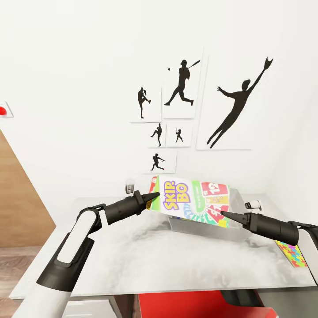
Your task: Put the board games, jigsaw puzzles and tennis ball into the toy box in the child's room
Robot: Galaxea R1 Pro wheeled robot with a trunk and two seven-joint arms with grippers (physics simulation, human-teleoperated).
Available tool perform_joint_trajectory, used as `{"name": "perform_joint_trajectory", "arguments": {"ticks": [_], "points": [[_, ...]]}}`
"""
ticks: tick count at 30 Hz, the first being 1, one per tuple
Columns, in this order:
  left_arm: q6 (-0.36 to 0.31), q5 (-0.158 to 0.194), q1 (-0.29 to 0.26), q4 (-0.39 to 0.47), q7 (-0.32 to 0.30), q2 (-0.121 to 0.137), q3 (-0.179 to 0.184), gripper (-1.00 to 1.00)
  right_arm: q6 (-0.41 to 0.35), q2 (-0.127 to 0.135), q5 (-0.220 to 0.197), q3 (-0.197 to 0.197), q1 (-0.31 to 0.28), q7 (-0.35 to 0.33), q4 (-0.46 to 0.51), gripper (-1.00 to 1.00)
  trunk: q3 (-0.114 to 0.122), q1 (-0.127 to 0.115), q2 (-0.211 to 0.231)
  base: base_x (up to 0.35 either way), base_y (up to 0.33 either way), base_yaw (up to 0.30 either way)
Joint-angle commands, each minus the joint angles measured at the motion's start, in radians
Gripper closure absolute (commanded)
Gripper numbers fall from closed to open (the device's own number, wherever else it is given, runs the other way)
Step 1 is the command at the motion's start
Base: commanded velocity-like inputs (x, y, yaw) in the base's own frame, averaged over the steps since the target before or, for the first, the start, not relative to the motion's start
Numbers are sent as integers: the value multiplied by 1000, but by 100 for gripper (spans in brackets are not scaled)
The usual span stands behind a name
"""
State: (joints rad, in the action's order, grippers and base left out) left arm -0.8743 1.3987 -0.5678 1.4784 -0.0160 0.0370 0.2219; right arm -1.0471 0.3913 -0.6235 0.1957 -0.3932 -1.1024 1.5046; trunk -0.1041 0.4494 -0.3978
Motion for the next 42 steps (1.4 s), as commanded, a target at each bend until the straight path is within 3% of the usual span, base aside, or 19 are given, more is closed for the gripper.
{"name": "perform_joint_trajectory", "arguments": {"ticks": [1, 14, 15, 42], "points": [[-2, 17, -1, 0, -7, 0, 2, 100, 0, 0, 39, -27, -1, -4, -1, 100, -2, 1, -2, 0, 0, 0], [-1, 17, -1, 0, -7, 0, 2, 100, 0, 0, 39, -27, -1, -4, -1, 100, -2, 1, -2, 0, 0, 0], [-1, 17, -1, 0, -7, 0, 2, 100, 0, 0, 39, -27, -1, -4, -1, -100, -2, 1, -2, 0, 0, 0], [3, 17, 2, 1, -9, 1, 1, 100, 0, 4, 39, -21, -5, 4, -1, -100, -2, 1, -2, 0, 0, 0]]}}
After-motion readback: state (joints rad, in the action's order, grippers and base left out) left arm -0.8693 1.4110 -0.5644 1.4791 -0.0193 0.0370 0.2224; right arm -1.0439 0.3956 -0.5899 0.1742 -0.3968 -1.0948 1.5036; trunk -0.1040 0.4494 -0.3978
